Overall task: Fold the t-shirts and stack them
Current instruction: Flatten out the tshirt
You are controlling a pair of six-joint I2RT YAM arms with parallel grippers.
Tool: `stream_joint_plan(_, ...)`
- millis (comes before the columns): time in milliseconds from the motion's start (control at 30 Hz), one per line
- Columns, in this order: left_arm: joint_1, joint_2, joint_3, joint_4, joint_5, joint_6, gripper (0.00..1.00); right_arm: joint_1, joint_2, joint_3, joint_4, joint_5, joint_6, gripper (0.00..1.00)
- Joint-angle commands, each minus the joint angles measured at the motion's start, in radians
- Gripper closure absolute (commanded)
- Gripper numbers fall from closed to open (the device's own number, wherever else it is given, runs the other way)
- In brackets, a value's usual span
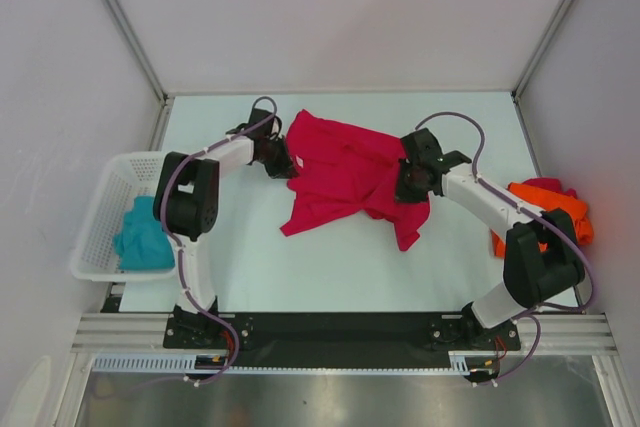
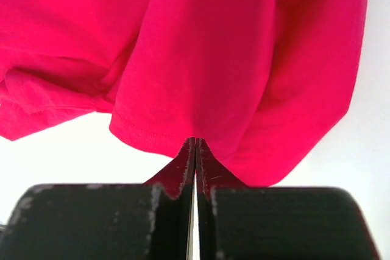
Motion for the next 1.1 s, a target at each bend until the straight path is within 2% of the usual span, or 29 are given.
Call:
stream_joint_plan(0,-0.007,-0.063,0.065,-0.006,0.027,0.006,1.0,-0.026,-0.081,0.031,-0.015,0.001,-0.034,1.0)
stream_joint_plan(233,0.025,-0.243,0.154,-0.146,0.01,0.065,1.0,-0.062,-0.169,0.106,-0.052,0.002,-0.039,1.0)
stream_joint_plan(367,0.071,-0.309,0.157,-0.192,0.012,0.082,1.0,-0.052,-0.149,0.108,-0.041,-0.042,-0.019,1.0)
stream_joint_plan(400,0.077,-0.32,0.152,-0.21,-0.003,0.094,1.0,-0.039,-0.135,0.1,-0.037,-0.045,-0.016,0.95)
stream_joint_plan(433,0.083,-0.341,0.146,-0.215,-0.013,0.099,1.0,-0.028,-0.124,0.096,-0.035,-0.048,-0.014,0.81)
stream_joint_plan(533,0.111,-0.369,0.116,-0.216,-0.007,0.105,1.0,0.015,-0.074,0.076,-0.019,-0.044,0.0,0.57)
stream_joint_plan(633,0.123,-0.369,0.1,-0.218,0.004,0.109,1.0,0.05,-0.028,0.054,0.012,-0.047,0.02,0.44)
stream_joint_plan(733,0.128,-0.354,0.091,-0.216,0.019,0.111,1.0,0.073,0.011,0.046,0.032,-0.044,0.032,0.4)
stream_joint_plan(933,0.126,-0.3,0.079,-0.204,0.044,0.105,0.99,0.112,0.057,0.023,0.063,-0.041,0.057,0.39)
stream_joint_plan(967,0.126,-0.295,0.074,-0.206,0.05,0.106,0.96,0.115,0.061,0.022,0.066,-0.042,0.058,0.39)
stream_joint_plan(1000,0.126,-0.288,0.062,-0.204,0.058,0.109,0.8,0.119,0.066,0.019,0.069,-0.041,0.058,0.39)
stream_joint_plan(1067,0.126,-0.289,0.045,-0.203,0.07,0.112,0.61,0.121,0.078,0.017,0.074,-0.042,0.058,0.39)
